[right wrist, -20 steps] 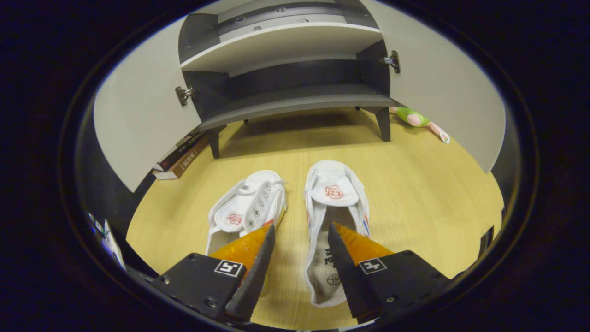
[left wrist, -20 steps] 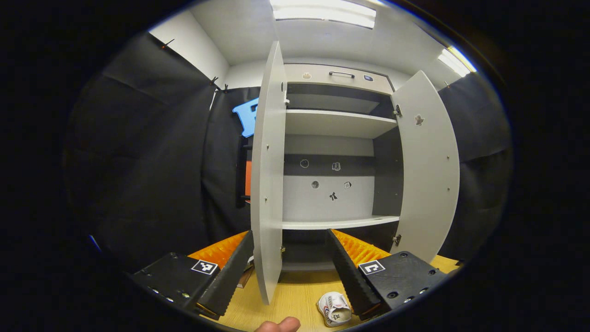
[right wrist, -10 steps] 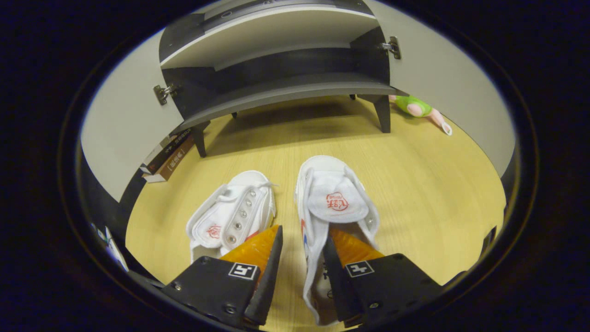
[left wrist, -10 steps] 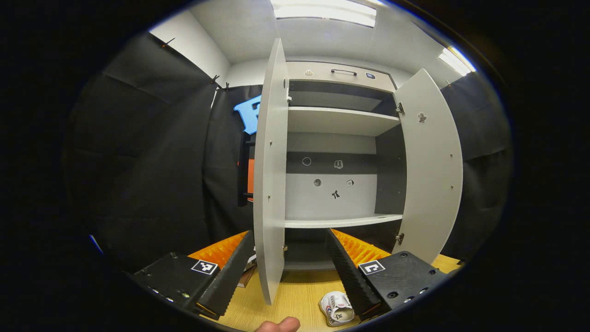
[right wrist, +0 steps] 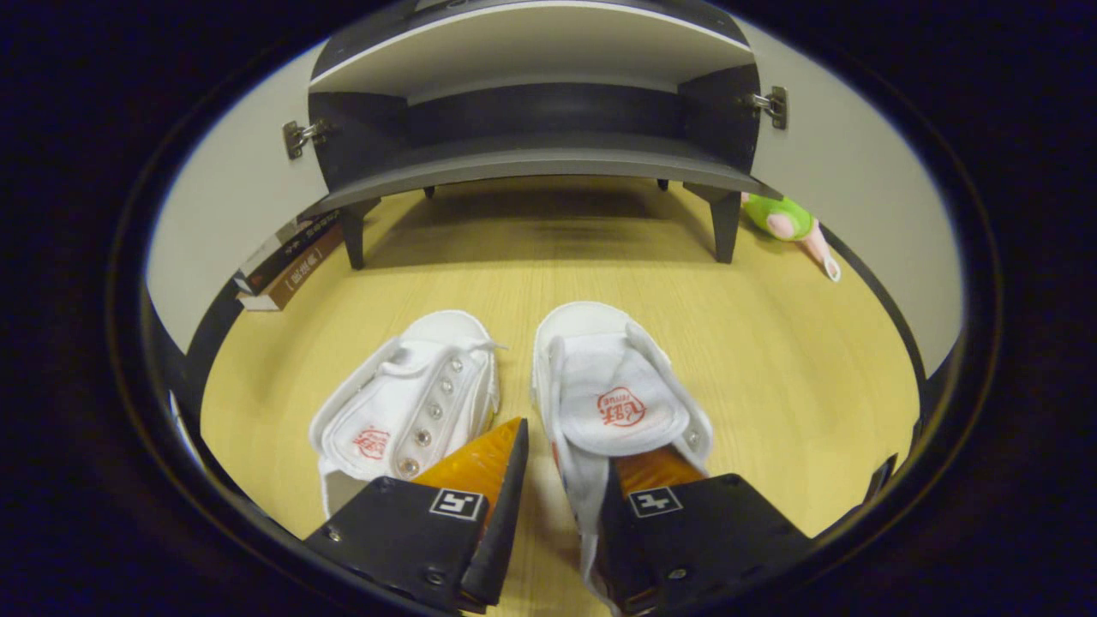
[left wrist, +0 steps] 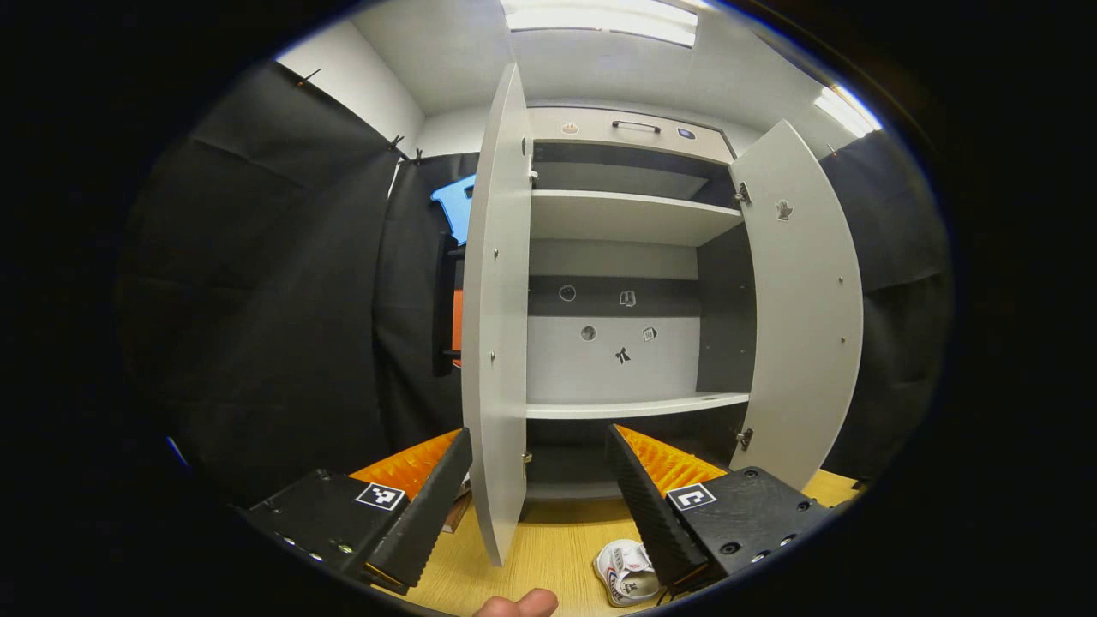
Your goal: Grab one shoe with the right hand and put it into the shoe cabinet, grab the other shoe with the left hand and put it into the shoe cabinet; then close the right door with the right hand and the left door with the left hand.
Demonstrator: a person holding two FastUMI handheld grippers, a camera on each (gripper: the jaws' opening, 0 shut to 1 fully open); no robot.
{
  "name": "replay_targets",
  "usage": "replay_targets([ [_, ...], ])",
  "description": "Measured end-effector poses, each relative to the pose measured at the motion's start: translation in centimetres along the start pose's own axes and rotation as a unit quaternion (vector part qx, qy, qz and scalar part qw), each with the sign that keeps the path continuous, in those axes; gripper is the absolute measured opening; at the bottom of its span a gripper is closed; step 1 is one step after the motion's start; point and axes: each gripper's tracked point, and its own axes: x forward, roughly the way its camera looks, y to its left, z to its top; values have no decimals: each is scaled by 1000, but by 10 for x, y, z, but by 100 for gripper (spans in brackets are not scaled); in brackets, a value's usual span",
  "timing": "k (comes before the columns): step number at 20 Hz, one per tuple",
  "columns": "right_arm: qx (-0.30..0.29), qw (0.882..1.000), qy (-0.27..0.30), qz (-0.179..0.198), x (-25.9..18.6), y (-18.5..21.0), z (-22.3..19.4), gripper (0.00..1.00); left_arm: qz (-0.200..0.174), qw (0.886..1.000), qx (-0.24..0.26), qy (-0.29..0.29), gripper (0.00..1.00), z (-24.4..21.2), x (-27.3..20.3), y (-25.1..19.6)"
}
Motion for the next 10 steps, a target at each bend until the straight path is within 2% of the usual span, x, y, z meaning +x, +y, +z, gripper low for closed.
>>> replay_targets([
  [1, -10, 1000, -4, 0, 1, 0, -1, 37, -1, 1000, -2, 1, 95, -1, 0, -1],
  [3, -31, 999, -7, 5, 0, 0, -2, 33, -1, 1000, -5, 0, 95, -2, 0, -1],
  [4, -38, 999, -8, 5, 0, -2, -2, 27, -1, 1000, -6, 0, 95, -2, 0, -2],
  [6, -30, 999, -5, 28, 3, 5, -4, 22, -1, 1000, -8, 0, 95, -3, 0, -2],
  [7, -20, 999, -7, 31, 2, 8, -5, 13, -2, 1000, -9, 0, 95, -4, 2, -2],
  [10, -27, 999, -23, 40, 2, 6, -2, 6, -1, 1000, -10, -1, 95, -3, -1, -2],
])
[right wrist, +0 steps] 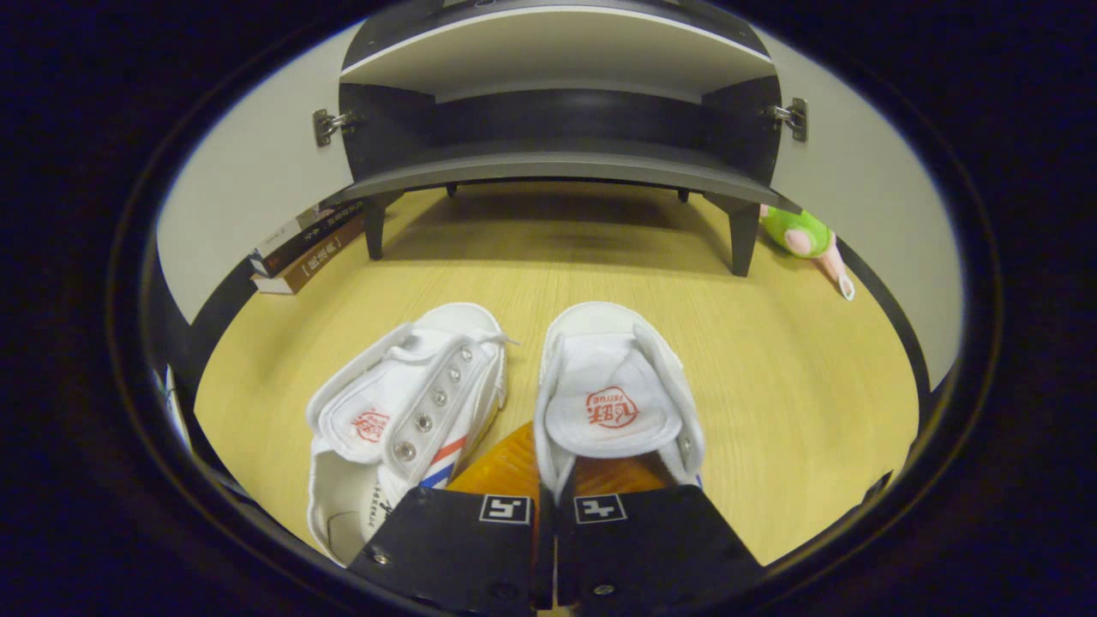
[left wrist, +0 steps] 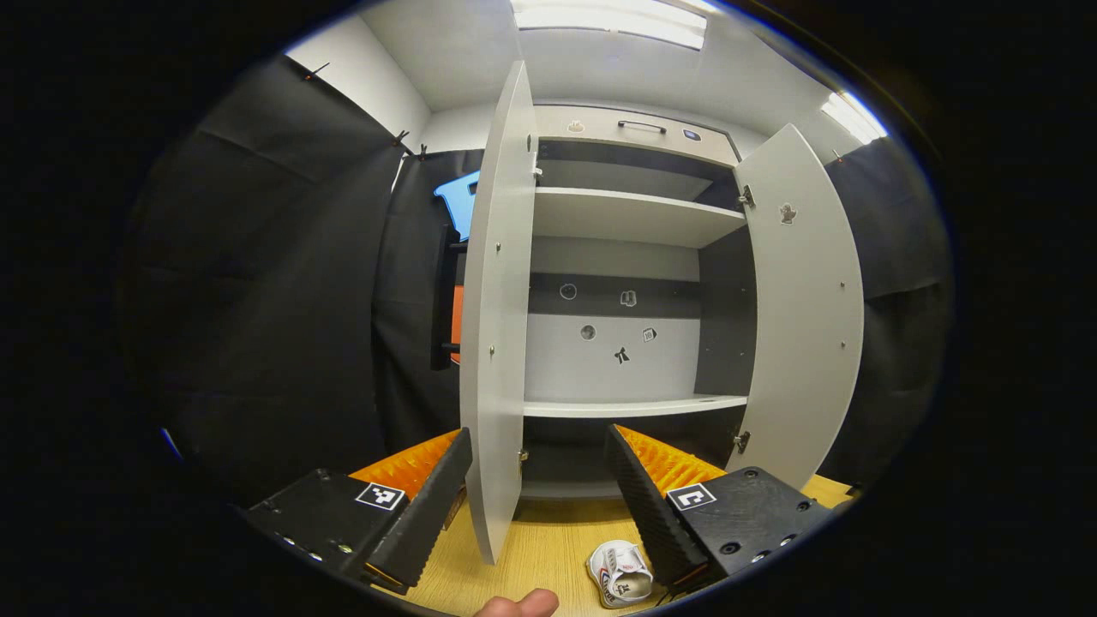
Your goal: Grab one shoe with the right hand and put it into the shoe cabinet, grab the other shoe with the left hand and put it into the shoe cabinet; then close the right door with the right hand and the left door with the left hand.
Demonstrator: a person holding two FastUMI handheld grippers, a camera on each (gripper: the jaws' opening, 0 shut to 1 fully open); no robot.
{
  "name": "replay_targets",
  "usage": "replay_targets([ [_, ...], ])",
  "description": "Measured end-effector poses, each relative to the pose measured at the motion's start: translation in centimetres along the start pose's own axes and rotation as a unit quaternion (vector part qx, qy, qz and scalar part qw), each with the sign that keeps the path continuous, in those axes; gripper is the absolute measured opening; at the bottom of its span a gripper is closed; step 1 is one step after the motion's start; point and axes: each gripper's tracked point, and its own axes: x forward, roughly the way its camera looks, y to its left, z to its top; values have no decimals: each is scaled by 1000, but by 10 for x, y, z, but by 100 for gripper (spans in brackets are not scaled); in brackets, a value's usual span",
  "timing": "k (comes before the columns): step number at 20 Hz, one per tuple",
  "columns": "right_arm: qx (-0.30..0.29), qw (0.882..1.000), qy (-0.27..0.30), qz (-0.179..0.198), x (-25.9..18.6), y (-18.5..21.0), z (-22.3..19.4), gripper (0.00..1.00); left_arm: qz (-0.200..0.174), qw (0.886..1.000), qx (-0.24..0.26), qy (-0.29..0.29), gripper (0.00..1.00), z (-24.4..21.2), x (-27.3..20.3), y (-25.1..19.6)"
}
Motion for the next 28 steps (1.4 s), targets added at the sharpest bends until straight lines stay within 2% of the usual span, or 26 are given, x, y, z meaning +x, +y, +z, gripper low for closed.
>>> replay_targets([
  [4, -4, 999, -36, -13, -9, -14, 12, 4, -2, 1000, -1, -3, 95, 1, 0, -3],
  [8, 20, 999, -46, -13, -22, -24, 15, 3, -4, 1000, -2, -7, 95, 3, 0, -6],
  [13, 0, 996, -86, -18, -54, -28, 41, 4, -7, 1000, -8, -10, 95, 6, -1, -11],
  [19, -4, 991, -135, -11, -108, -22, 117, 3, -12, 1000, -10, -23, 95, 16, -4, -16],
  [24, -13, 986, -168, 9, -157, -7, 187, 3, -15, 1000, -6, -20, 95, 14, -5, -18],
  [28, -14, 981, -189, 27, -178, 10, 243, 3, -21, 1000, -7, -18, 95, 12, -6, -21],
])
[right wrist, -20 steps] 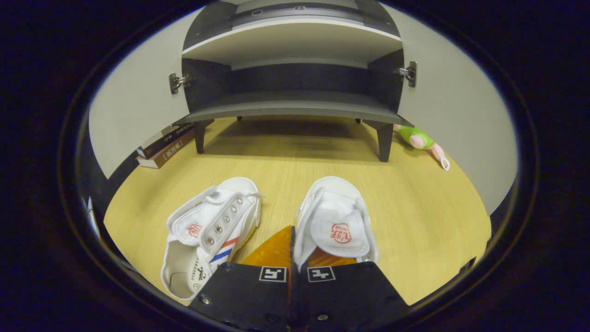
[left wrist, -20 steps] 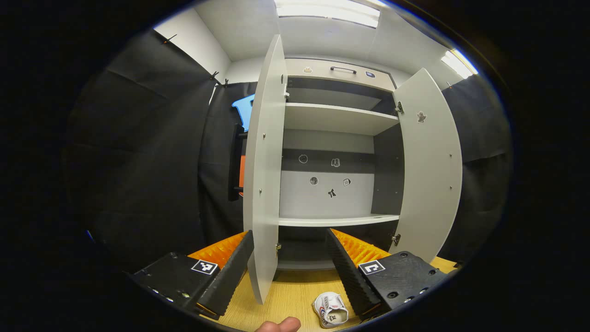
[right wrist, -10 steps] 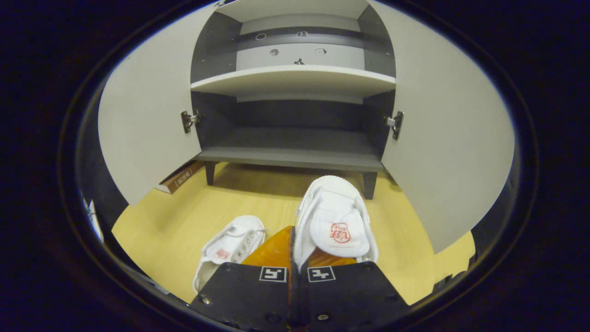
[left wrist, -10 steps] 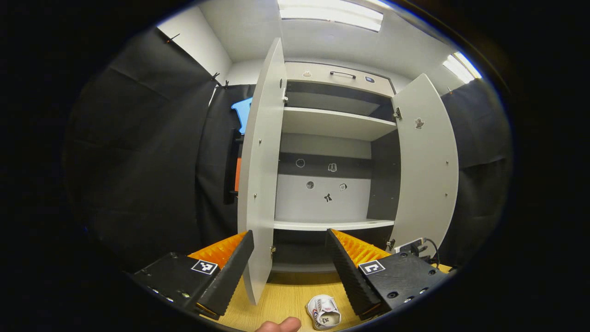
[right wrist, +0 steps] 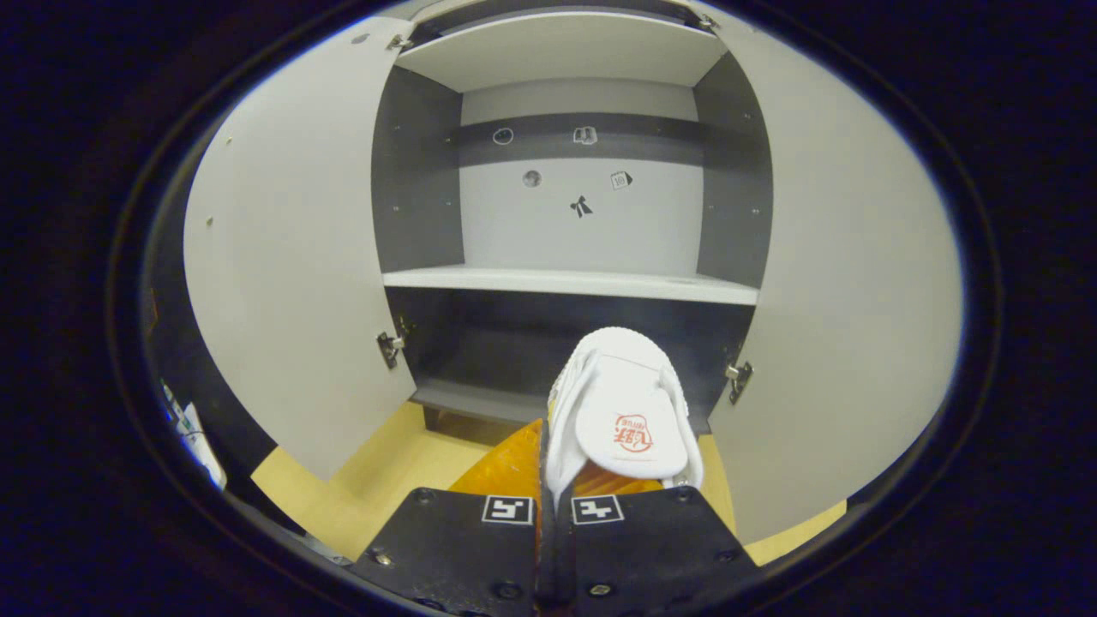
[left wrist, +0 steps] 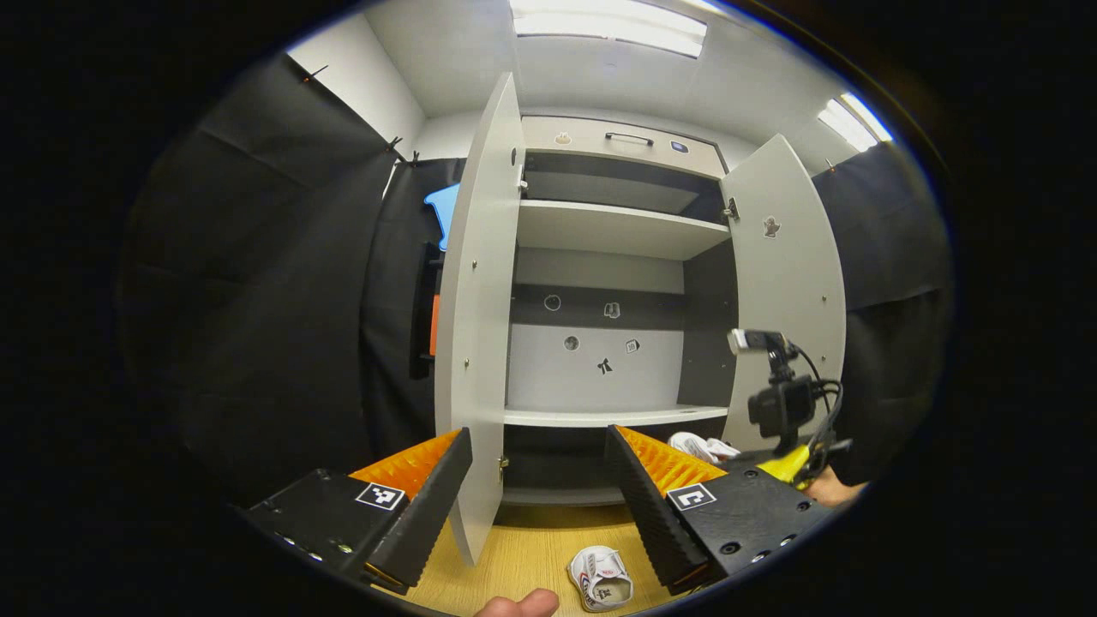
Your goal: Grab one shoe with the right hand and put it into the shoe cabinet, grab the other shoe with the left hand and put it into the shoe cabinet; then close the right door with the right hand and the left door with the left hand.
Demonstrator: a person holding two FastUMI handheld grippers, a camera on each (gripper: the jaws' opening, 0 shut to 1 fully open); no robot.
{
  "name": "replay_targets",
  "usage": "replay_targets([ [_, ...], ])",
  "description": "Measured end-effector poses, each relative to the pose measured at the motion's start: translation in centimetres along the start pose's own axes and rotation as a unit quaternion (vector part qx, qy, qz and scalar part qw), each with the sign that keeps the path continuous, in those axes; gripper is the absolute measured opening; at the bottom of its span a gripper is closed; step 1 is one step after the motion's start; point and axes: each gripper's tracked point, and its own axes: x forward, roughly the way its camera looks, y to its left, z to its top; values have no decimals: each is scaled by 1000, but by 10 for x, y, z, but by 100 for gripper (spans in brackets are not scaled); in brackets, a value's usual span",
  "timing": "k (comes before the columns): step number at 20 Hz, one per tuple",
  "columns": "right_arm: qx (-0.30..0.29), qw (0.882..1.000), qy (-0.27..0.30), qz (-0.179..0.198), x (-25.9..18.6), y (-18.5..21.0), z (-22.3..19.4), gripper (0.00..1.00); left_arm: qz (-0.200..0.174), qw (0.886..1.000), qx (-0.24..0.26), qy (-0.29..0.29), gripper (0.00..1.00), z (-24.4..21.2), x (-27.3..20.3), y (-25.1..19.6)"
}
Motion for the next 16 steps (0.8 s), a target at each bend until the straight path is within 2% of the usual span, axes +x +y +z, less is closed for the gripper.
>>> replay_targets([
  [7, -18, 999, -35, -9, 40, -10, 98, 4, -1, 1000, 9, -1, 95, -3, 0, -1],
  [13, -33, 998, -9, -49, 123, -49, 131, 4, -4, 1000, 13, 9, 95, -10, -1, -3],
  [16, -15, 998, 4, -53, 145, -56, 144, 3, -1, 1000, 26, 11, 95, -14, 2, -2],
])
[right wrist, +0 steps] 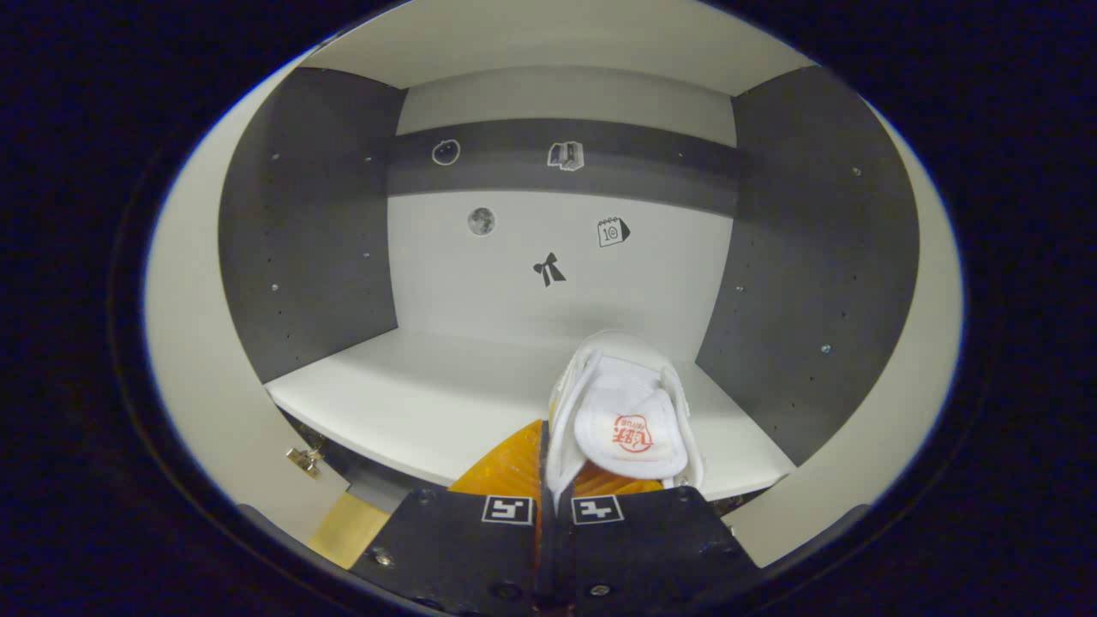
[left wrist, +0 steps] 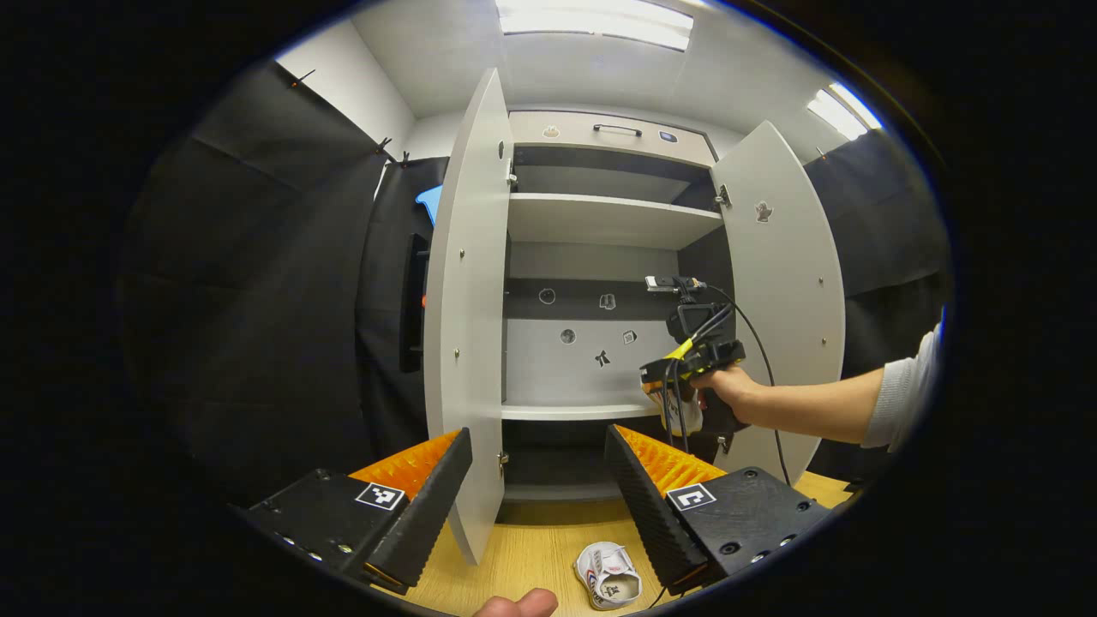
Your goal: Grab one shoe with the right hand and put it into the shoe cabinet, grab the other shoe with the left hand and put it into the shoe cabinet; then close the right door with the right hand and the left door with the left hand.
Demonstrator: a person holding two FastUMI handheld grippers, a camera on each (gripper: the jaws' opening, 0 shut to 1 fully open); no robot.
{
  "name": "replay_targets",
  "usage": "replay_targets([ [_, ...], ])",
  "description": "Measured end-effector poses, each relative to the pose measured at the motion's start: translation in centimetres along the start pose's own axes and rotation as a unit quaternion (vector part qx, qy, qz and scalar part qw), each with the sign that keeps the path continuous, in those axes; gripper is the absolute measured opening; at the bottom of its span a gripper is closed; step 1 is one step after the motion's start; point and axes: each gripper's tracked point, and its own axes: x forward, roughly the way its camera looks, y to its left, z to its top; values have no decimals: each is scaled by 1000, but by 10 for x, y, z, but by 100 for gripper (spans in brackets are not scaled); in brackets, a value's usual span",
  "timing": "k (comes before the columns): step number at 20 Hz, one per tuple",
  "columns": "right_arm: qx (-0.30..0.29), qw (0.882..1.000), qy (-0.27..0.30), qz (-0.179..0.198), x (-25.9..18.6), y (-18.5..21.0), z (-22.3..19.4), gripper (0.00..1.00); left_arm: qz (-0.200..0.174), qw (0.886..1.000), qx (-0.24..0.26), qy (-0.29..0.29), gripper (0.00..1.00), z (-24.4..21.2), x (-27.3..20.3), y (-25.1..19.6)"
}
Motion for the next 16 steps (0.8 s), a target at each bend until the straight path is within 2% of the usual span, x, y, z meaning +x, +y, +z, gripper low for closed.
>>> replay_targets([
  [6, -40, 999, 34, -4, 42, -5, 18, 4, -9, 1000, -10, 13, 95, -10, 6, -6],
  [11, -35, 997, 64, -15, 70, -12, 33, 4, -13, 1000, 0, 14, 95, -9, 10, -14],
  [14, -69, 994, 83, -20, 87, -10, 29, 3, -16, 1000, 5, 11, 95, -8, 8, -19],
  [16, -71, 993, 88, -18, 94, -6, 31, 3, -20, 1000, 2, 18, 95, -14, 11, -23],
])
